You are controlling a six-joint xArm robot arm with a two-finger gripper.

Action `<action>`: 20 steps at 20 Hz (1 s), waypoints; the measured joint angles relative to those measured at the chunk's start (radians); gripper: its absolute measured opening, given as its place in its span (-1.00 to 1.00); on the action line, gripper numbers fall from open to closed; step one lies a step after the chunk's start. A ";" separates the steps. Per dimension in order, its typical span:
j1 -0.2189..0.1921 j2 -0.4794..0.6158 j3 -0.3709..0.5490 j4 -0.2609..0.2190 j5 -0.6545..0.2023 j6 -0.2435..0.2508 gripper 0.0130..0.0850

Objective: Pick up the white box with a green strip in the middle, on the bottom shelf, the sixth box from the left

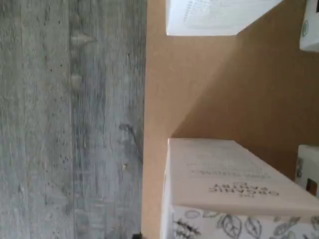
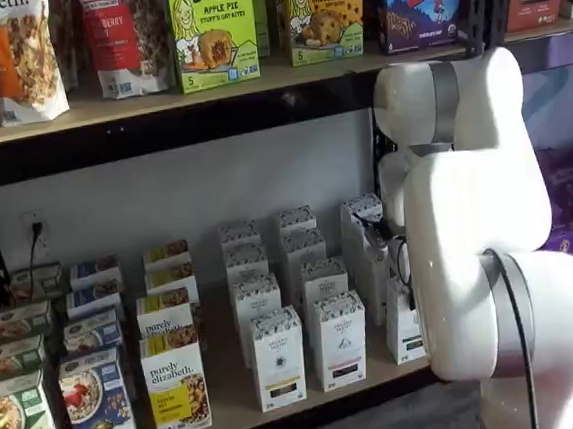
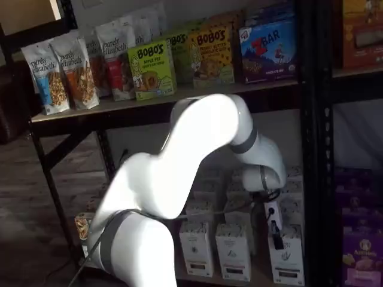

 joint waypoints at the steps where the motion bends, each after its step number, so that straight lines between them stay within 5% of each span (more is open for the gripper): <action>1: 0.000 -0.001 0.001 -0.006 -0.002 0.006 0.78; 5: 0.001 -0.004 0.008 -0.022 -0.012 0.021 0.44; 20: 0.013 -0.014 0.023 -0.051 -0.021 0.059 0.44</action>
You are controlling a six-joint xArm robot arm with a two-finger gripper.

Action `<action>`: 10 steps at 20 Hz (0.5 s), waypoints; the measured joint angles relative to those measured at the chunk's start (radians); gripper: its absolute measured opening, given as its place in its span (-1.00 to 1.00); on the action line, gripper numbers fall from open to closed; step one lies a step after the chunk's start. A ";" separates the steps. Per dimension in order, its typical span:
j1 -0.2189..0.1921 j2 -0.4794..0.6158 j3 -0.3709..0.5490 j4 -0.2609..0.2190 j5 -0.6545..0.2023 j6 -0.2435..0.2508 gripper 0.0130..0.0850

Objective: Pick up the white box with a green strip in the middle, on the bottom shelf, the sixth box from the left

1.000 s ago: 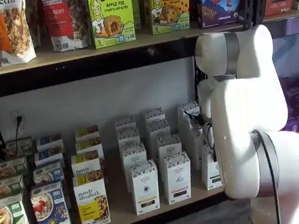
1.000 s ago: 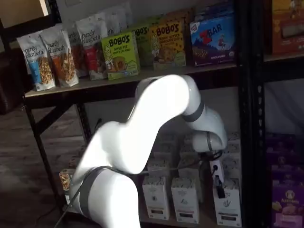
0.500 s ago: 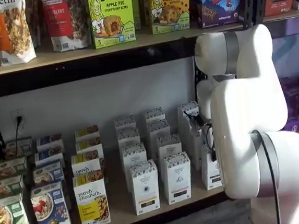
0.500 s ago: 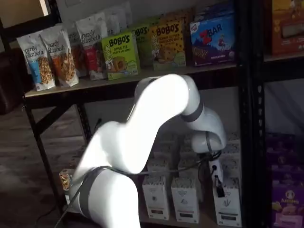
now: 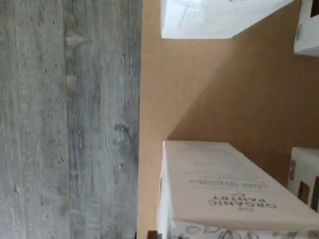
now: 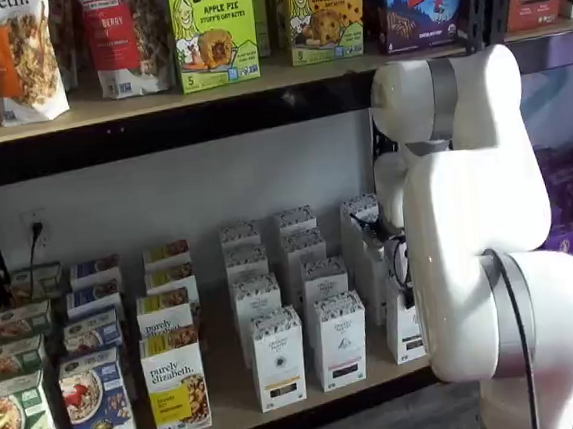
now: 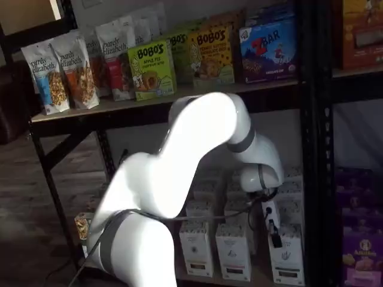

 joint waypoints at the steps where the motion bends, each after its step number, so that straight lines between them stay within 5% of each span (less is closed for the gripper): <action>1: 0.001 -0.002 0.002 -0.010 0.003 0.010 0.44; 10: 0.008 -0.018 0.030 -0.055 0.006 0.058 0.00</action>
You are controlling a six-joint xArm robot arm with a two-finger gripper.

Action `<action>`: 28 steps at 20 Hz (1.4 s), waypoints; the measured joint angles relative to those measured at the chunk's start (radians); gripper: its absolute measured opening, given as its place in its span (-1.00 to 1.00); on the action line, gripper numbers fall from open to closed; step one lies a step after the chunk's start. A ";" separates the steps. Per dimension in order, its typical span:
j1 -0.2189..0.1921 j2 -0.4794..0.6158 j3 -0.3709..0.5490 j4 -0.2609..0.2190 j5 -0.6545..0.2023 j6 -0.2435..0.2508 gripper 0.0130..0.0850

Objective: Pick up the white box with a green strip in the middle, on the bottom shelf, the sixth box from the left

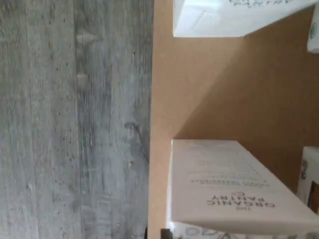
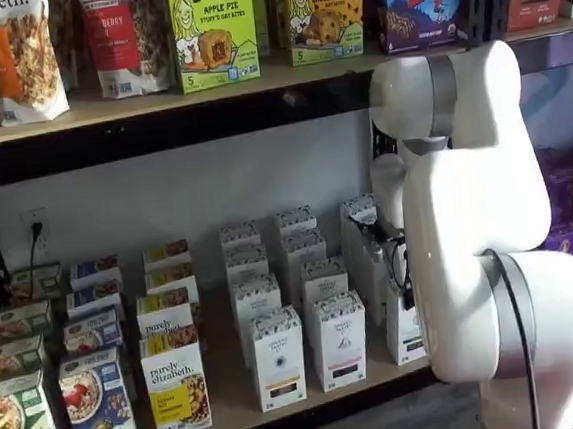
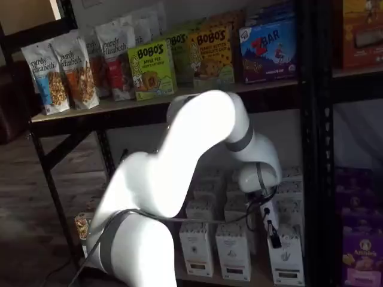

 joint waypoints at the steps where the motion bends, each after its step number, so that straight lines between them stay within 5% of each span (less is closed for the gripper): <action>1: 0.001 -0.003 0.003 -0.007 0.002 0.007 0.00; 16: 0.018 -0.190 0.280 -0.059 -0.096 0.084 0.00; 22: 0.037 -0.329 0.447 -0.140 -0.098 0.183 0.00; 28: 0.070 -0.475 0.605 -0.170 -0.078 0.245 0.00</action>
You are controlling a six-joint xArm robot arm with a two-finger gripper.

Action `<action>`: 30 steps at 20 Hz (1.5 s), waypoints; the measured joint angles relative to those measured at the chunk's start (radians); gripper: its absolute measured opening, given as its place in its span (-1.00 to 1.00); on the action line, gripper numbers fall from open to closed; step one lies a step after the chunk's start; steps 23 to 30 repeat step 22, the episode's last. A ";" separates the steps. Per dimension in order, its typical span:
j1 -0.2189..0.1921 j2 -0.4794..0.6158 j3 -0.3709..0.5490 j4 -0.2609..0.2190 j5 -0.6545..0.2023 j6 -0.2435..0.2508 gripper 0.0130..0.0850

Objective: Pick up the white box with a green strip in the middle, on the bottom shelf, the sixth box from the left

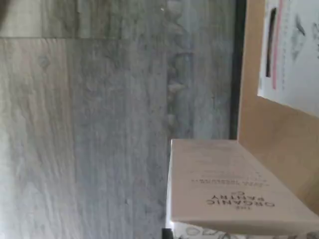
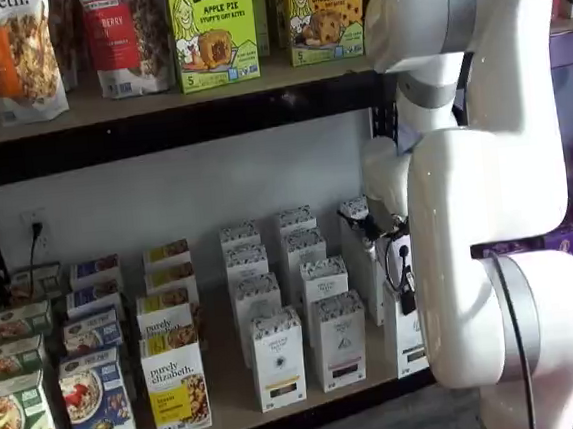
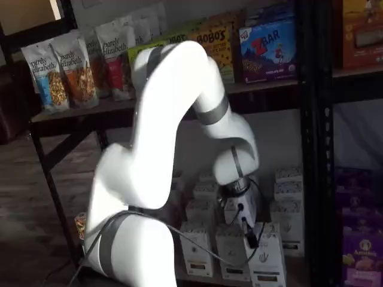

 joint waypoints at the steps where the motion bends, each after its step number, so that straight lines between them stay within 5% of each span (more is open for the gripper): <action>1: 0.007 -0.024 0.024 0.004 0.005 0.003 0.00; 12: 0.071 -0.400 0.322 0.179 0.068 -0.105 0.00; 20: 0.096 -0.610 0.424 0.293 0.146 -0.194 0.00; 30: 0.102 -0.640 0.432 0.309 0.165 -0.204 0.00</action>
